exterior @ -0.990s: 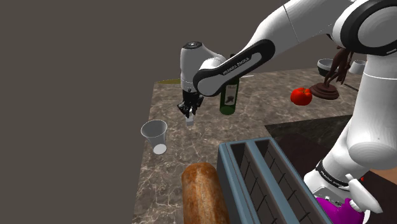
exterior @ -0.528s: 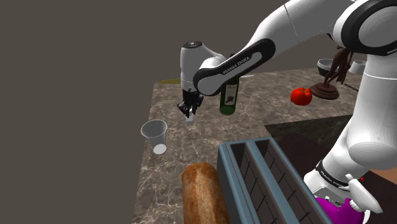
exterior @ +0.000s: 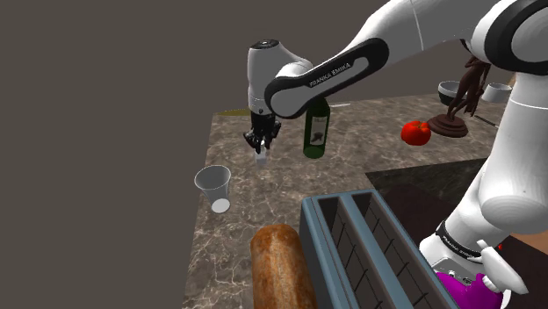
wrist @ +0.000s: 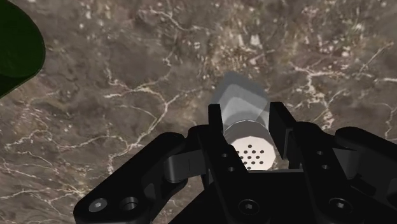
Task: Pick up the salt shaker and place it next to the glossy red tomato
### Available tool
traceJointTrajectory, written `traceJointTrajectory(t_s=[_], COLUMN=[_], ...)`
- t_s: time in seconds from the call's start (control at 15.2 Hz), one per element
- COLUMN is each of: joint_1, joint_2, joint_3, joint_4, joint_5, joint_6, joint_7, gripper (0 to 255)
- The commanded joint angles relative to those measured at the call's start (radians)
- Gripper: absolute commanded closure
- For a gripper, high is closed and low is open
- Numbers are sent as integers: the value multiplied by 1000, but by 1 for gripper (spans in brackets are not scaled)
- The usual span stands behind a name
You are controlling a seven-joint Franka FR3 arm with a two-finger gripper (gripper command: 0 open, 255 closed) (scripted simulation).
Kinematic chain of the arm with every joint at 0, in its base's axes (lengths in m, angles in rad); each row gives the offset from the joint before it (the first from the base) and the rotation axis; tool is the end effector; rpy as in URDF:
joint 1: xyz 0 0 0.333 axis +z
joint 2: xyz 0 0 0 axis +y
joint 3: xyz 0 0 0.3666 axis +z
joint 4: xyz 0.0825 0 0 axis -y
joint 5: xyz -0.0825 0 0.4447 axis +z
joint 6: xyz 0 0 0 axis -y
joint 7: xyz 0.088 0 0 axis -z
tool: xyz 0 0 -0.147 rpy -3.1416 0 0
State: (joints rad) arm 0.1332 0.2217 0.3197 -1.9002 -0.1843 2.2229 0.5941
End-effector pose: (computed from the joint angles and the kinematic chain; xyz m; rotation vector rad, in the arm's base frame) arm 0.6251 0.2820 0.3800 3.1175 -0.0761 0.2206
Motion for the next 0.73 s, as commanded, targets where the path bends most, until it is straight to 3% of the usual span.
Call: traceJointTrajectory(t_s=[0.0, 0.66], joint_1=[-1, -4], joint_2=[-9, -51], joint_3=[2, 8], joint_4=[16, 99], joint_5=[6, 33], joint_6=[-25, -146], joint_7=[-6, -30], gripper=[255, 255])
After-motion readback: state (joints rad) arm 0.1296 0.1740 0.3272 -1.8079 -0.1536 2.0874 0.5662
